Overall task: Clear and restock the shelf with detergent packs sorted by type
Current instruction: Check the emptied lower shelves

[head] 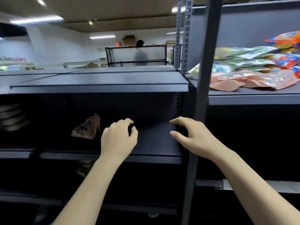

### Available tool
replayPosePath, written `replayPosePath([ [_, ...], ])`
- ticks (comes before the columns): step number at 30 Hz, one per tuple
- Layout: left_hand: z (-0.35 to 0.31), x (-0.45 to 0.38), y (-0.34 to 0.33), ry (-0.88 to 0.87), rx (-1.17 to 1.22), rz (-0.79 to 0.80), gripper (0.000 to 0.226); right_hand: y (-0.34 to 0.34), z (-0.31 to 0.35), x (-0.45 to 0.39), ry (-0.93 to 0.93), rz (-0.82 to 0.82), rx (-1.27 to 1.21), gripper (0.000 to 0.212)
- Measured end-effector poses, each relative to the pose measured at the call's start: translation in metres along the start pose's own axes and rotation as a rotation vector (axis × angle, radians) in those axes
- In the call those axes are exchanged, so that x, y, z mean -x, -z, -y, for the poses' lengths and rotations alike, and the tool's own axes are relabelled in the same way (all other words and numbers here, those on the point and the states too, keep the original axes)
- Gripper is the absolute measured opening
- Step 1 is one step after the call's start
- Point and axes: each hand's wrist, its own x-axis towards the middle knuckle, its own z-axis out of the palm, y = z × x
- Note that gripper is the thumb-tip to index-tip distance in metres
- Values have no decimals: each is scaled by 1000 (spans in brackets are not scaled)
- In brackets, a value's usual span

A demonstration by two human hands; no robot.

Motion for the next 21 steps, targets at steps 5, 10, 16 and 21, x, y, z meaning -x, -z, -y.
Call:
replayPosePath([
  [5, 91, -14, -2, 76, -66, 61, 32, -76, 35, -47, -33, 102, -38, 38],
  [10, 188, -47, -11, 90, -129, 147, 36, -147, 69, -98, -131, 175, -51, 39],
  [16, 278, -93, -24, 58, -189, 301, 27, -213, 106, -153, -287, 247, -48, 43],
  [21, 339, -120, -55, -26, -62, 264, 32, -260, 122, -195, -408, 335, -61, 45],
])
